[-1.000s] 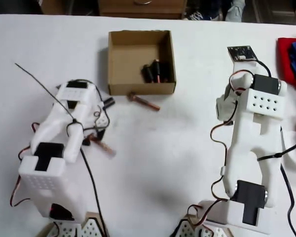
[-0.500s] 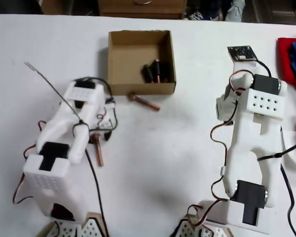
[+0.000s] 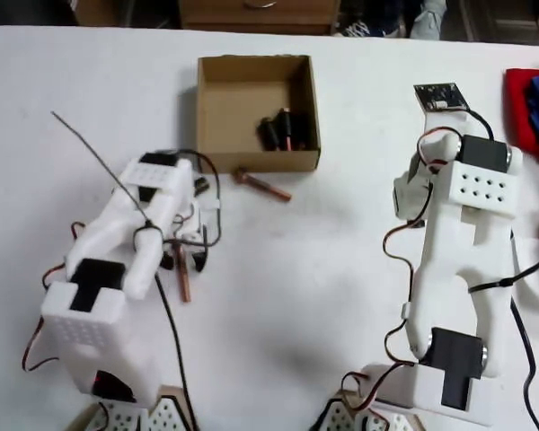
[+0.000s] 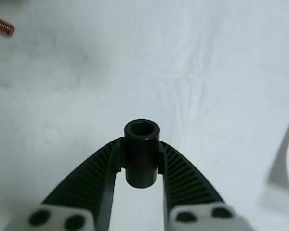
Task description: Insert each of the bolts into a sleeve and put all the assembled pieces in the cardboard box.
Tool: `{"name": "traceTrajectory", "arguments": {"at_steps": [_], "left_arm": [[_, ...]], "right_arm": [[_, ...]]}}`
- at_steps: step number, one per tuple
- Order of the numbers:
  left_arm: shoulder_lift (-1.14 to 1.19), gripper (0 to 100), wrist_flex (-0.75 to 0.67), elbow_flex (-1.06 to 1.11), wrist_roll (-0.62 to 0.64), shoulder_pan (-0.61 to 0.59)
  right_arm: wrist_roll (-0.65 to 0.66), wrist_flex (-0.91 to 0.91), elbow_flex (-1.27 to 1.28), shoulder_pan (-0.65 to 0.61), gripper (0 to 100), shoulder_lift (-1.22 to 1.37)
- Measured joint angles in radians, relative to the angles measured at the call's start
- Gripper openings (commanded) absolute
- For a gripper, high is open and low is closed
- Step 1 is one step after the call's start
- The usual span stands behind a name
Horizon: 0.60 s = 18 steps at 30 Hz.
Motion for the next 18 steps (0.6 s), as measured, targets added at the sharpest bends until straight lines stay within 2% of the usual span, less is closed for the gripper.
{"name": "traceTrajectory", "arguments": {"at_steps": [7,11,14,18], "left_arm": [[0.0,16,-0.023,0.005,-0.006,-0.014],[-0.002,1,-0.026,0.005,-0.006,-0.012],[-0.002,6,-0.063,0.002,-0.006,-0.011],[-0.002,6,-0.109,0.003,-0.005,-0.014]], "right_arm": [[0.0,0.0,0.0,0.0,2.3,0.0],[0.0,0.0,0.0,0.0,2.3,0.0],[0.0,0.0,0.0,0.0,2.3,0.0],[0.0,0.002,0.0,0.0,2.3,0.0]]}}
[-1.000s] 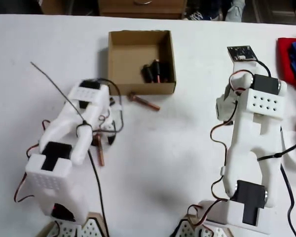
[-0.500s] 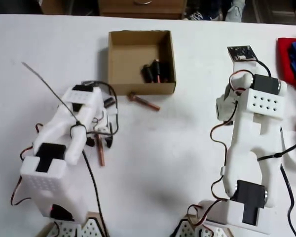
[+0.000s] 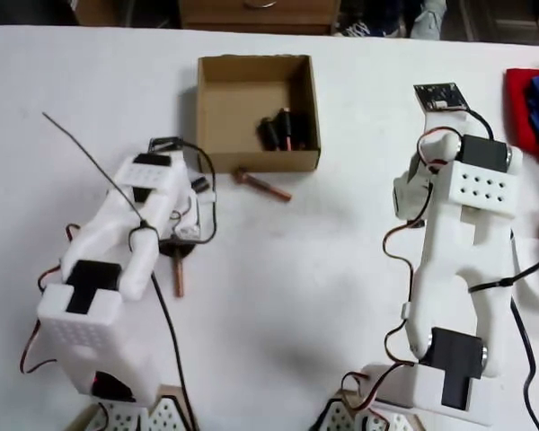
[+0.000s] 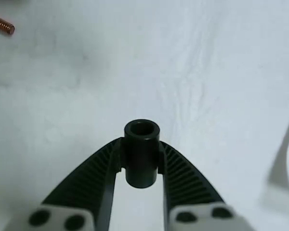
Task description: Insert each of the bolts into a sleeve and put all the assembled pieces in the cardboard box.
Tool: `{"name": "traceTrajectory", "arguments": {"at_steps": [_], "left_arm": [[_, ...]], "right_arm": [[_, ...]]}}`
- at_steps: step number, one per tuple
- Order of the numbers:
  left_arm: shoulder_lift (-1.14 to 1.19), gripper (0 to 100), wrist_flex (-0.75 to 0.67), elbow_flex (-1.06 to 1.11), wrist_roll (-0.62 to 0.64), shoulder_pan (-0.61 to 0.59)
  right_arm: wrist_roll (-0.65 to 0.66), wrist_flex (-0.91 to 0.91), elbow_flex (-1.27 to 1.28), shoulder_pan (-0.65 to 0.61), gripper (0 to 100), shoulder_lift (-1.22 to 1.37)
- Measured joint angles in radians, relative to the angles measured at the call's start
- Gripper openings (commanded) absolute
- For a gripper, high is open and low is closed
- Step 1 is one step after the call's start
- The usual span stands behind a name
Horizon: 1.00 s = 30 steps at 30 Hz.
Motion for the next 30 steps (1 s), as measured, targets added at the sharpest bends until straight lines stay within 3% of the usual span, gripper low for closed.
{"name": "traceTrajectory", "arguments": {"at_steps": [7,13,18,23,30], "left_arm": [[0.0,5,-0.006,0.0,0.002,0.0],[-0.009,2,-0.005,0.0,0.002,0.0],[-0.057,2,0.17,-0.101,-0.003,0.038],[-0.183,2,0.382,-0.247,-0.005,0.117],[-0.499,2,0.4,-0.267,-0.002,0.124]], "right_arm": [[0.0,0.012,0.002,0.0,2.3,-0.011],[-0.002,-0.02,0.087,-0.02,2.3,-0.255],[-0.002,-0.158,0.341,-0.114,2.3,-0.528],[-0.002,-0.304,0.582,-0.143,2.3,-0.583],[-0.002,-0.399,0.741,-0.147,2.3,-0.595]]}}
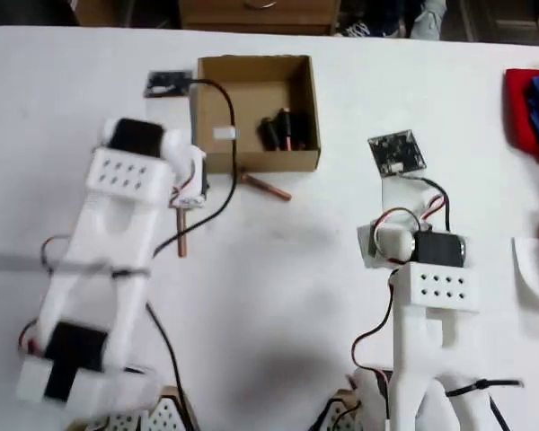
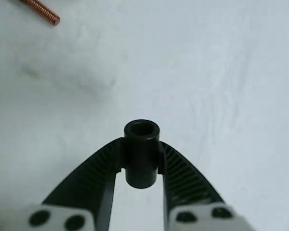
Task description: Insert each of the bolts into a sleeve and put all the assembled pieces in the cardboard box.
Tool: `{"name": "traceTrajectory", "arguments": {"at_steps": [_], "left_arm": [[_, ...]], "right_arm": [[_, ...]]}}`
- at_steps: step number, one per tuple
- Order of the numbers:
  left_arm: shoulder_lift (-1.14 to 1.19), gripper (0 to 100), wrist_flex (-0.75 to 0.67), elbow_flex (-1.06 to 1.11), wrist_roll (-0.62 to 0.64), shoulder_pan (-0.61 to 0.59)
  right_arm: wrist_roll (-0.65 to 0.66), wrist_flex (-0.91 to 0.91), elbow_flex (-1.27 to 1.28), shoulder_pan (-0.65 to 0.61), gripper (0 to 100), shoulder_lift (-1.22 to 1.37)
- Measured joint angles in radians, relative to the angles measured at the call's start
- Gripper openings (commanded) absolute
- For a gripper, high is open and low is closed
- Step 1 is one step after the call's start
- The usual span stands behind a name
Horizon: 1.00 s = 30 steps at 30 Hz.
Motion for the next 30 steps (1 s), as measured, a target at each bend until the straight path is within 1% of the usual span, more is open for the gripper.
{"name": "traceTrajectory", "arguments": {"at_steps": [3,5,8,12,14,20,24,26,30], "left_arm": [[-0.173,2,-0.066,0.123,0.0,0.008],[-0.29,2,-0.163,0.253,-0.002,0.006],[-0.468,3,-0.368,0.486,0.0,0.006],[-0.707,3,-0.681,0.772,-0.002,0.008],[-0.829,3,-0.795,0.888,-0.002,0.008],[-1.195,3,-1.016,1.174,-0.002,0.009],[-1.401,3,-1.189,1.321,-0.002,0.008],[-1.461,3,-1.232,1.361,-0.002,0.008],[-1.481,3,-1.255,1.375,-0.002,0.008]], "right_arm": [[-0.017,-0.005,0.023,0.0,2.3,0.0],[-0.063,-0.011,0.029,0.0,2.3,0.0],[-0.109,-0.057,0.029,-0.043,2.6,0.0],[-0.138,-0.169,0.029,-0.164,2.8,0.0],[-0.138,-0.23,0.029,-0.207,2.8,0.0],[-0.14,-0.379,0.086,-0.29,2.8,0.0],[-0.14,-0.537,0.19,-0.354,2.8,0.0],[-0.14,-0.643,0.242,-0.393,2.8,0.0],[-0.14,-0.864,0.302,-0.451,2.4,0.0]]}}
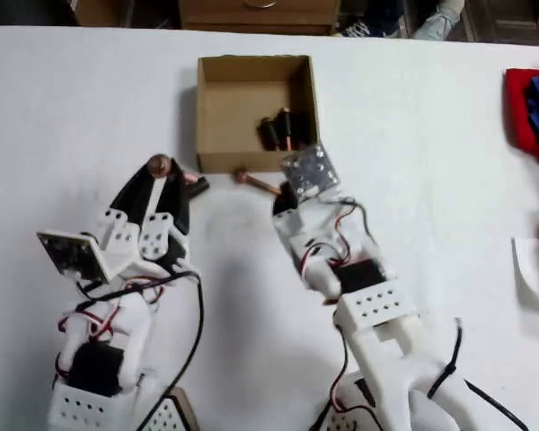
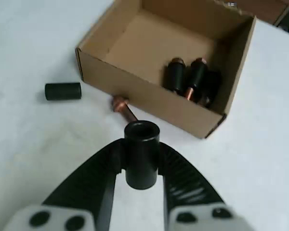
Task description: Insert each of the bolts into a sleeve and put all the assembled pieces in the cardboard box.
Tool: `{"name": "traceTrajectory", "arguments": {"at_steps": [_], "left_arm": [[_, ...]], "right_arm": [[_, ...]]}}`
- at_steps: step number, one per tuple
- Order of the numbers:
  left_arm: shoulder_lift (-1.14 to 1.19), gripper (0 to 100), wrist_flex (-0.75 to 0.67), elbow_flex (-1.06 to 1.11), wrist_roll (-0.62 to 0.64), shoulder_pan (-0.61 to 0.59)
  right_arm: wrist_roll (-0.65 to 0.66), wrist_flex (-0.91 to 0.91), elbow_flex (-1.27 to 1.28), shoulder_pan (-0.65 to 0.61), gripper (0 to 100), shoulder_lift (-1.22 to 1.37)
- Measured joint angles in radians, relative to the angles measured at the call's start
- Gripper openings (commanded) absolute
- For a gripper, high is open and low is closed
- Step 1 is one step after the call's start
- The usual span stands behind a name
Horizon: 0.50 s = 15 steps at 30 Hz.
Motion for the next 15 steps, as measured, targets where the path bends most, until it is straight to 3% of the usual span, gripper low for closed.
{"name": "traceTrajectory", "arguments": {"at_steps": [7,15], "left_arm": [[0.087,3,-0.002,-0.018,0.146,0.009],[0.416,3,0.175,-0.354,0.242,0.169]], "right_arm": [[0.0,-0.14,0.006,-0.086,2.4,0.0],[0.0,-0.161,0.006,-0.094,2.4,0.0]]}}
